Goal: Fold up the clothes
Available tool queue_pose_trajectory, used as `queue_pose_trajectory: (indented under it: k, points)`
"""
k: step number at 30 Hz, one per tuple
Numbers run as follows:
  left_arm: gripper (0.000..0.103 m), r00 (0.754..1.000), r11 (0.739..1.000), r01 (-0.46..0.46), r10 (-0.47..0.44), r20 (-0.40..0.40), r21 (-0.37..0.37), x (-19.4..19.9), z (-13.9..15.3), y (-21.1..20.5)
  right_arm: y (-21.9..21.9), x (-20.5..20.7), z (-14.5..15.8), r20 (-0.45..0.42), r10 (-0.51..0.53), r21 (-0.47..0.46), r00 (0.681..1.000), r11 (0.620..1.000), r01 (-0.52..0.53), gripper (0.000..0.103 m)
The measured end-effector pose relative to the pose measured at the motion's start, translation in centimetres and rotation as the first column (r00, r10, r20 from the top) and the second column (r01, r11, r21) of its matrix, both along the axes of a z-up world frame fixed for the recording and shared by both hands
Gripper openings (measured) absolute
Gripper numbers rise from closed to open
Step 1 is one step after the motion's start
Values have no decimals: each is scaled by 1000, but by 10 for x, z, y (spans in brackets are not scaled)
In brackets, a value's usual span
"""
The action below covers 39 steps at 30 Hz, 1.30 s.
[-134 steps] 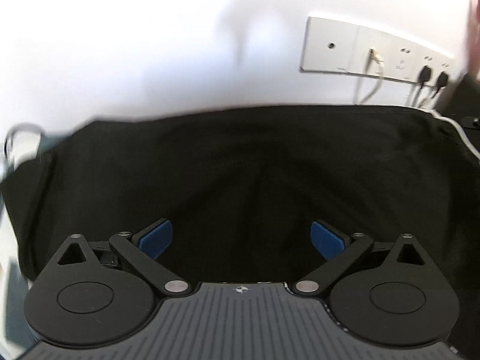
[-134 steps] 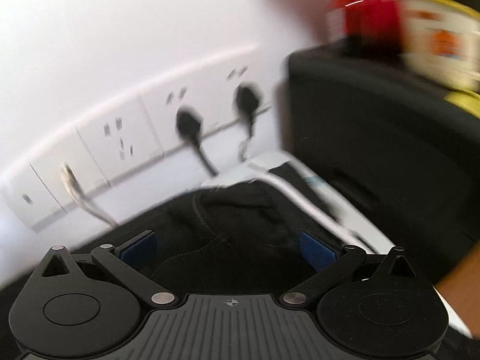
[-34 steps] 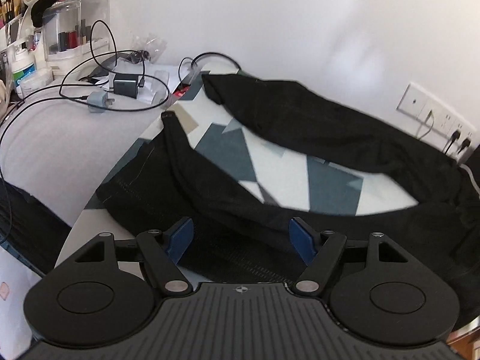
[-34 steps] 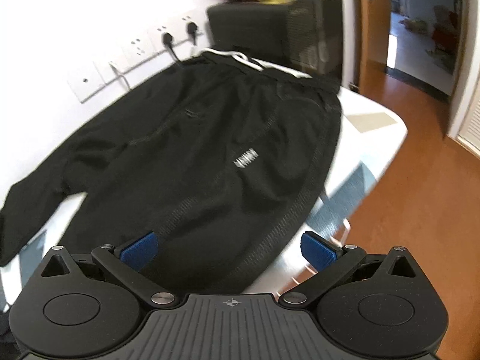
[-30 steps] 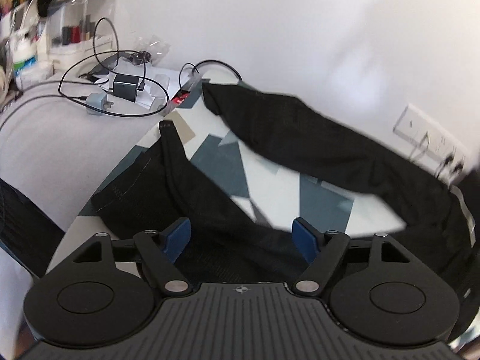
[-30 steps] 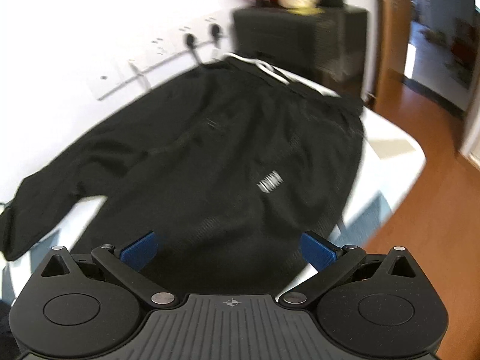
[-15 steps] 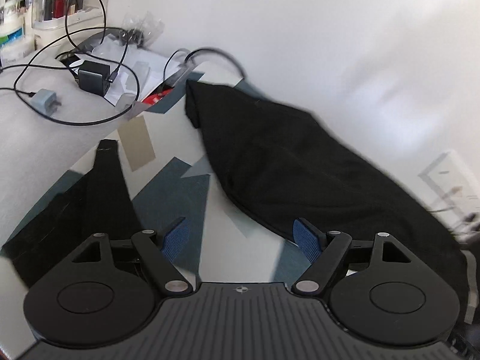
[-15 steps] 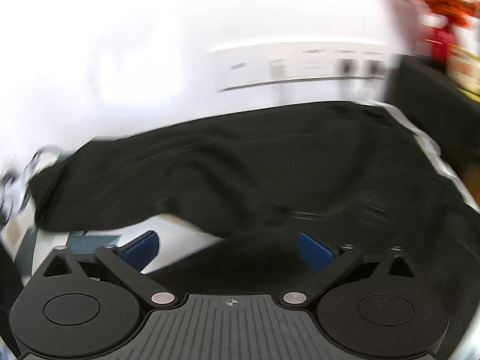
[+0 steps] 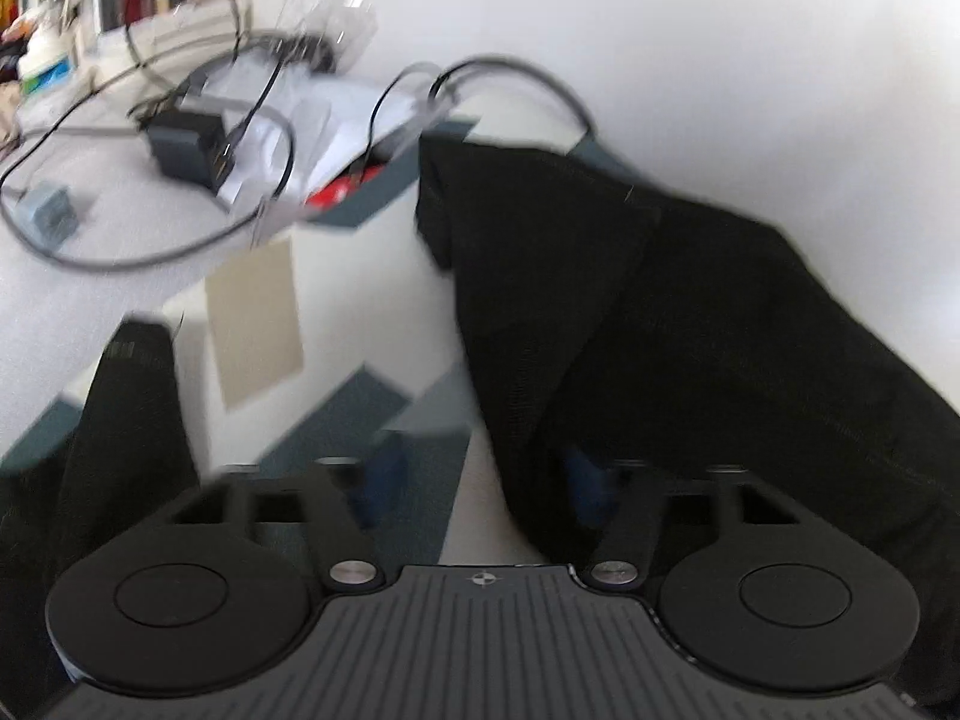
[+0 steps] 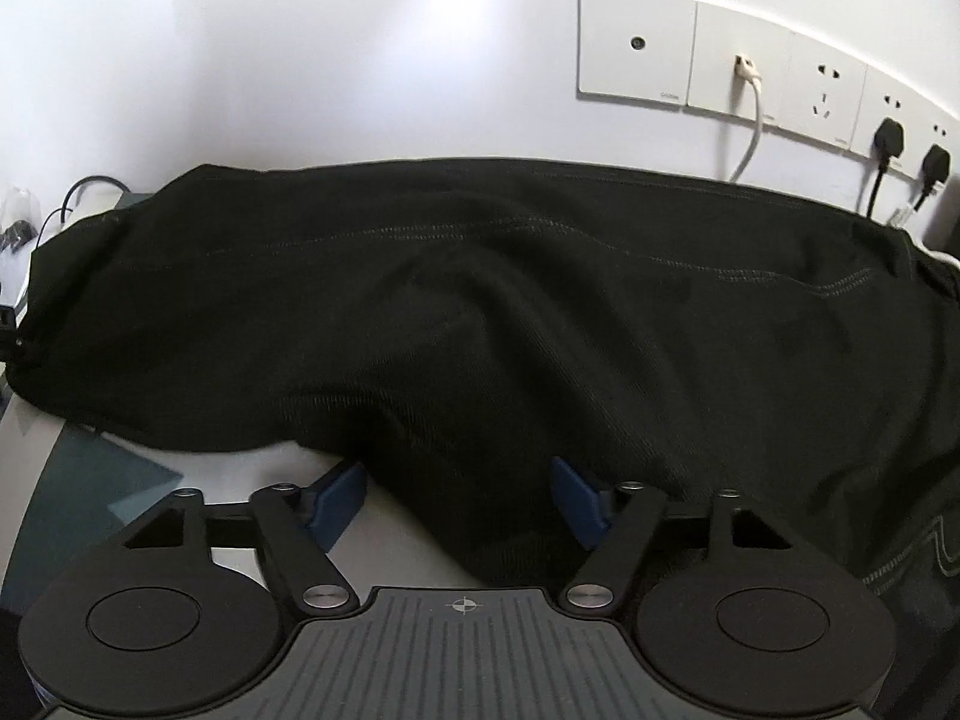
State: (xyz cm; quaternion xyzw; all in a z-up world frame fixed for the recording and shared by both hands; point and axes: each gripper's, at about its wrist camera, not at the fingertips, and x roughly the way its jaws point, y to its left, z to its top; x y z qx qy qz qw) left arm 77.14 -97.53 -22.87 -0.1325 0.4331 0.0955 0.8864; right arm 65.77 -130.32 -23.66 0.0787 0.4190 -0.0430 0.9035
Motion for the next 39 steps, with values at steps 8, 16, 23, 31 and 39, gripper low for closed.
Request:
queue_pose_trajectory:
  k: [8, 16, 23, 31, 39]
  points:
    - [6, 999, 1000, 28, -27, 38, -9, 20, 6, 25, 12, -32, 11, -10, -27, 39, 1000, 999, 28, 12]
    - [11, 995, 995, 101, -101, 27, -23, 24, -4, 45, 39, -40, 24, 13, -71, 78, 997, 994, 70, 80]
    - [32, 992, 992, 128, -128, -5, -12, 26, -2, 51, 45, -26, 23, 60, -225, 44, 973, 974, 222, 99]
    - [88, 982, 983, 186, -186, 38, 16, -16, 52, 44, 30, -38, 35, 58, -431, 90, 900, 900, 426, 102]
    - [98, 873, 872, 488, -488, 15, -45, -78, 66, -28, 8, -113, 60, 88, -613, -1, 785, 789, 615, 102]
